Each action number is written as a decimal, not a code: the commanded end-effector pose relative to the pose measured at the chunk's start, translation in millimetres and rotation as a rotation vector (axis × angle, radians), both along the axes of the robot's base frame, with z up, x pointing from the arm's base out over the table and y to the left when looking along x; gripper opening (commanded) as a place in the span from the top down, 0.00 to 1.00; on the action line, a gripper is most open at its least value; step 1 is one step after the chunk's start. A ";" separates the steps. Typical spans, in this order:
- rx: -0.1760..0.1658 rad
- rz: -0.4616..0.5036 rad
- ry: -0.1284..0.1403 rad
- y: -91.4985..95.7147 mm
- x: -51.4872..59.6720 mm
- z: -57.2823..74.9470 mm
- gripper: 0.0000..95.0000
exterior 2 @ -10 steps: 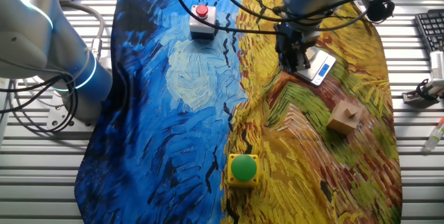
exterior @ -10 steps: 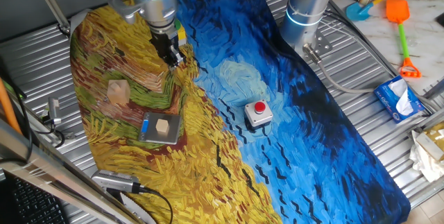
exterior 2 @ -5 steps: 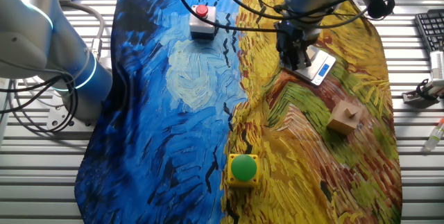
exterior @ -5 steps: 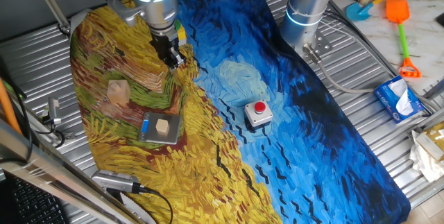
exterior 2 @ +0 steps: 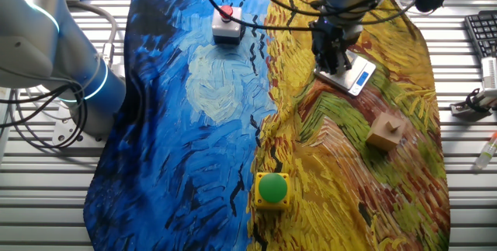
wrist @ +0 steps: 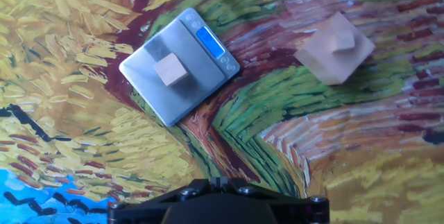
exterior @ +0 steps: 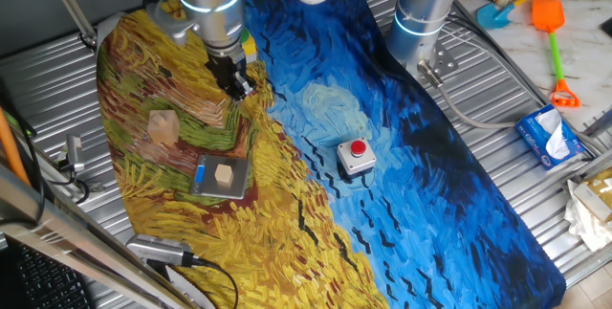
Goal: Remove the object from the scale
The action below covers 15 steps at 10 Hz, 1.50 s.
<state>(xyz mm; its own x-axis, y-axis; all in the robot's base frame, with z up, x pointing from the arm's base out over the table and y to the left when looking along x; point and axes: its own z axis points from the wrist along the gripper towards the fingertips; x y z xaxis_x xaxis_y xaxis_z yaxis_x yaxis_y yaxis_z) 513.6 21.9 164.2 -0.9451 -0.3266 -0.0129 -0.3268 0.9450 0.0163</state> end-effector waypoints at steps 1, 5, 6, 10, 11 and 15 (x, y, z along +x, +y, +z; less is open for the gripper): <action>0.000 0.024 -0.003 6.4 8.8 0.7 1.00; 0.001 0.046 0.000 22.3 30.3 1.8 1.00; 0.006 0.050 0.000 25.4 32.2 0.7 1.00; 0.050 0.084 -0.005 40.1 52.0 -13.8 1.00; 0.054 0.081 -0.005 42.4 56.4 -17.3 1.00; 0.063 0.080 -0.005 51.6 68.9 -38.4 1.00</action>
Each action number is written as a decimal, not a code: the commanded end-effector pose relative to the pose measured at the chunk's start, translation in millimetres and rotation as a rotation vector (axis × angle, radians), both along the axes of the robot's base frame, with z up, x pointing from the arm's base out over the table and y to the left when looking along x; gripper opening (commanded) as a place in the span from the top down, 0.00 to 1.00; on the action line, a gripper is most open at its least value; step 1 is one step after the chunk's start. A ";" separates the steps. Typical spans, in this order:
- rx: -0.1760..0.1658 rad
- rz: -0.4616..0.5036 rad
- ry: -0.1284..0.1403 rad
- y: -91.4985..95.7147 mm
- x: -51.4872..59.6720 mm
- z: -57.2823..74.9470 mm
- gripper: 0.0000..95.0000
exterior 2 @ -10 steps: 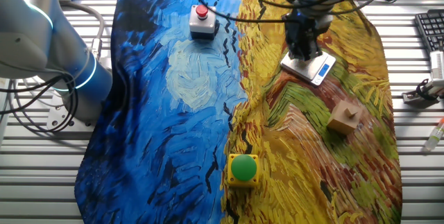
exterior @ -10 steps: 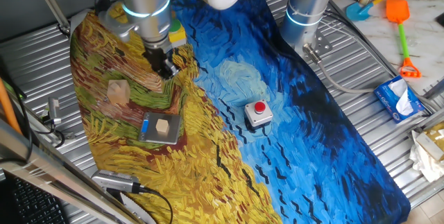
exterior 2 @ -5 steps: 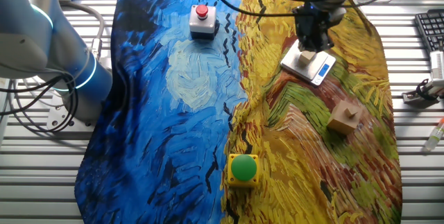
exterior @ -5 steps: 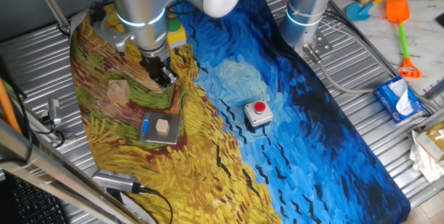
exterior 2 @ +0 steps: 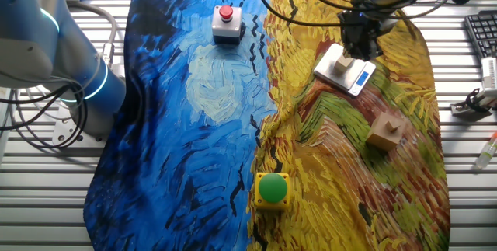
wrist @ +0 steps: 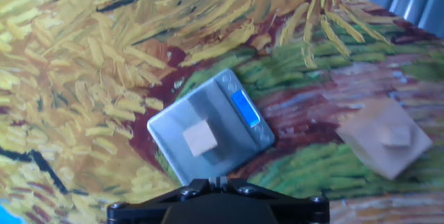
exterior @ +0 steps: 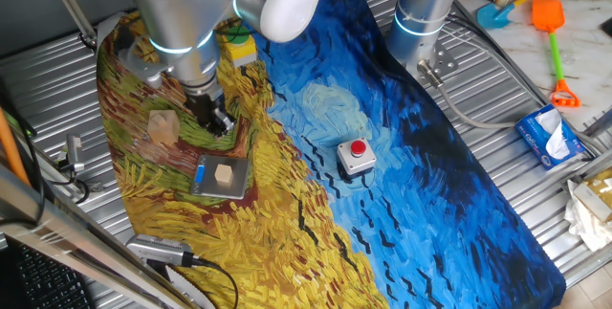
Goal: Remove the object from the scale
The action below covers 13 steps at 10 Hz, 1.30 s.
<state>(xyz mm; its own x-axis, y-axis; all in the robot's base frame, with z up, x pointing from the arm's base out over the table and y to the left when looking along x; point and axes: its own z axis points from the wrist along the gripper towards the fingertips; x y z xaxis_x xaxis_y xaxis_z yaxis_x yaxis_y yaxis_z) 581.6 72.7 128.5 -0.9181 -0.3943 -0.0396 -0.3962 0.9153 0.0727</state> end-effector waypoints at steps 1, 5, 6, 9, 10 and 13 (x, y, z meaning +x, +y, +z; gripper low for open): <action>0.002 0.023 -0.005 3.9 1.3 -8.7 1.00; 0.005 0.138 -0.017 19.6 6.5 -19.1 1.00; 0.014 0.148 -0.020 20.1 6.4 -23.0 1.00; 0.039 0.148 -0.027 21.6 4.6 -36.7 0.80; 0.039 0.145 -0.031 22.0 4.6 -38.1 0.80; 0.046 0.145 -0.033 22.6 5.1 -39.4 0.60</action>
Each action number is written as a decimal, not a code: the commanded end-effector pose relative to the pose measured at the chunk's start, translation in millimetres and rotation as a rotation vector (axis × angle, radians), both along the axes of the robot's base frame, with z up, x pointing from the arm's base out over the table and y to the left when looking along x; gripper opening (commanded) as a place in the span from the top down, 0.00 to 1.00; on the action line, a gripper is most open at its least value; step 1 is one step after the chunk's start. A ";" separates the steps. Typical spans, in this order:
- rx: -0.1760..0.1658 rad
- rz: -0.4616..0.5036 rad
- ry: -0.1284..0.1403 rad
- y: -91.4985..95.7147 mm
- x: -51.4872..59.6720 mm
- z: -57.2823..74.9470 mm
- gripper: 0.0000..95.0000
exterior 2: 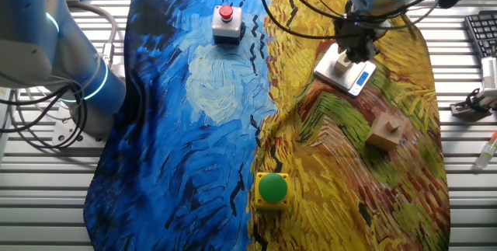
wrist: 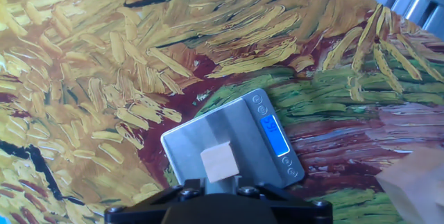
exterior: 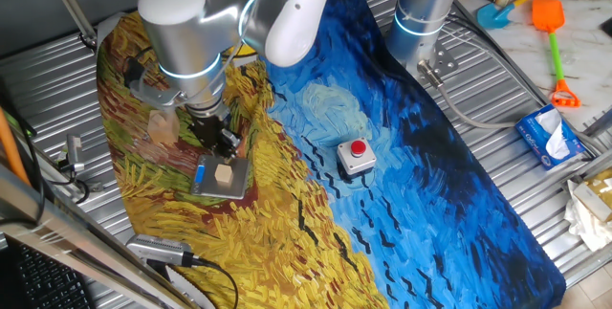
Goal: Remove the object from the scale
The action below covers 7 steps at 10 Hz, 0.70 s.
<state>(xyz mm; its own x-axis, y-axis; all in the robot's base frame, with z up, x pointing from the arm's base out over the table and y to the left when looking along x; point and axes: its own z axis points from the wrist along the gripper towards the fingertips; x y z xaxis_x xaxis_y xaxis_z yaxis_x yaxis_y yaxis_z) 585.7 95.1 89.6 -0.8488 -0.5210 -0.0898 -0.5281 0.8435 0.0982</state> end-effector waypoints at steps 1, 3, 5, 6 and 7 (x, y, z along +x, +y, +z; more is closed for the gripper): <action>0.001 -0.009 0.000 1.7 2.0 -3.4 0.60; 0.001 -0.026 0.001 6.6 4.5 -14.1 0.60; 0.002 -0.019 -0.003 8.0 4.1 -19.7 0.60; 0.001 -0.015 -0.006 8.0 3.9 -20.4 0.60; 0.003 -0.012 -0.007 8.7 4.6 -21.0 0.60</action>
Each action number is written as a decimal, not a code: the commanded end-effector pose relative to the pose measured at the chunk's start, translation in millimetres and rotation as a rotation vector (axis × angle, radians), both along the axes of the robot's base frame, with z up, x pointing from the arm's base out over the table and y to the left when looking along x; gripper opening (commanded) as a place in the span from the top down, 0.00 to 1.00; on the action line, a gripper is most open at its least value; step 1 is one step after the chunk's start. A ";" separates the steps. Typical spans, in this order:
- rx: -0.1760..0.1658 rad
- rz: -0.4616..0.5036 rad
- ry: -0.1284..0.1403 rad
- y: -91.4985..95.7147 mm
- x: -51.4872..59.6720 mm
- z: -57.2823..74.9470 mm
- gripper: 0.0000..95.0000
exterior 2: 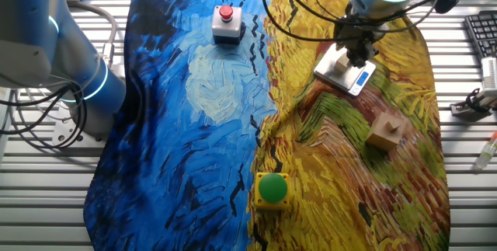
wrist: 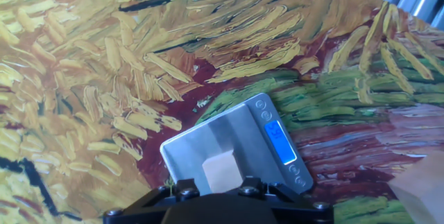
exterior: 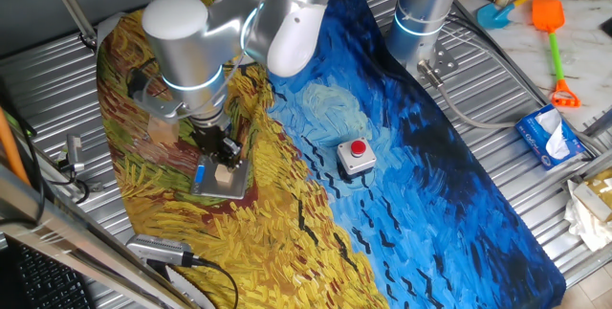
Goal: Remove the object from the scale
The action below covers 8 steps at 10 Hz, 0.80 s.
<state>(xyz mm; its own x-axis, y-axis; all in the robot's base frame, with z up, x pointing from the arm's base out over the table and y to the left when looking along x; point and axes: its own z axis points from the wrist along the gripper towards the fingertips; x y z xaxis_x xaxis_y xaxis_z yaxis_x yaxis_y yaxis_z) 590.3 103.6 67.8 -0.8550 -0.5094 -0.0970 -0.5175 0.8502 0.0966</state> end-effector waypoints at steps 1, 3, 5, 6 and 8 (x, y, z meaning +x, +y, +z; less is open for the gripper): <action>0.000 0.001 0.001 1.1 0.2 -1.3 0.60; 0.003 0.001 -0.009 3.5 0.2 -7.6 0.60; 0.003 -0.004 -0.013 4.0 0.3 -10.8 0.60; 0.002 -0.005 -0.014 3.9 0.6 -11.4 0.60; -0.001 0.013 -0.037 3.7 1.6 -14.3 0.60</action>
<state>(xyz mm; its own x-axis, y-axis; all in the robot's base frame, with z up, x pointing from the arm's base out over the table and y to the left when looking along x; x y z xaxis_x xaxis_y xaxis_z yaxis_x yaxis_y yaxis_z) 592.3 107.5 53.5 -0.8428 -0.5225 -0.1295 -0.5338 0.8421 0.0769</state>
